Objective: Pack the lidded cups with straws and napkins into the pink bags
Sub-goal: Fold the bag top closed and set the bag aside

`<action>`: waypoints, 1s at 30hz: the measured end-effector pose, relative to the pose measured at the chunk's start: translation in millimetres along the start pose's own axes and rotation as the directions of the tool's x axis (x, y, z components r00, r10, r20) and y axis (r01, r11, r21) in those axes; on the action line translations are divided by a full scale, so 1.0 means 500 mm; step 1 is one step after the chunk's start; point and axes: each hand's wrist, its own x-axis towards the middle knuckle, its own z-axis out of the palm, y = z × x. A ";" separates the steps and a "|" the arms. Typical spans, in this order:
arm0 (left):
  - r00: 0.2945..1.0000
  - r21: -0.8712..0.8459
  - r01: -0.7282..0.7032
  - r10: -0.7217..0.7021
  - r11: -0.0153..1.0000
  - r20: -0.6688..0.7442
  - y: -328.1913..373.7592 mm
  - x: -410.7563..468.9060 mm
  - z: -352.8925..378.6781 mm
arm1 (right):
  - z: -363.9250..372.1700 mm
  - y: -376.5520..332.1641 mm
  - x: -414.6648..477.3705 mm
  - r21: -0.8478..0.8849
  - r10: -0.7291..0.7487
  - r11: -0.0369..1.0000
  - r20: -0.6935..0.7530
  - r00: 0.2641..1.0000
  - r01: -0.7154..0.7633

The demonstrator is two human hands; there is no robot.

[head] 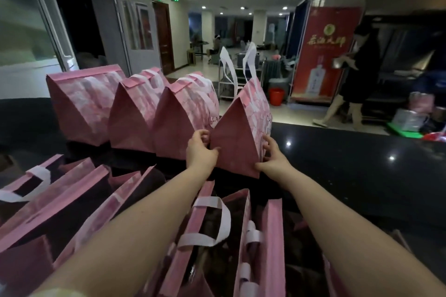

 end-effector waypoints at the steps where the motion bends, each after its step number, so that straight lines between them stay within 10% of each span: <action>1: 1.000 0.031 -0.005 0.004 1.000 0.018 -0.006 0.007 0.001 | 0.005 -0.003 0.008 -0.023 -0.002 1.000 -0.001 1.000 0.002; 17: 0.979 0.144 -0.166 0.181 0.976 -0.096 0.028 -0.017 -0.024 | -0.023 -0.058 -0.008 -0.427 -0.140 0.897 -0.032 0.990 0.113; 30: 0.919 0.393 -0.336 0.208 0.856 0.334 0.207 -0.334 0.042 | -0.260 -0.096 -0.279 -0.577 -0.258 0.701 0.341 0.904 0.418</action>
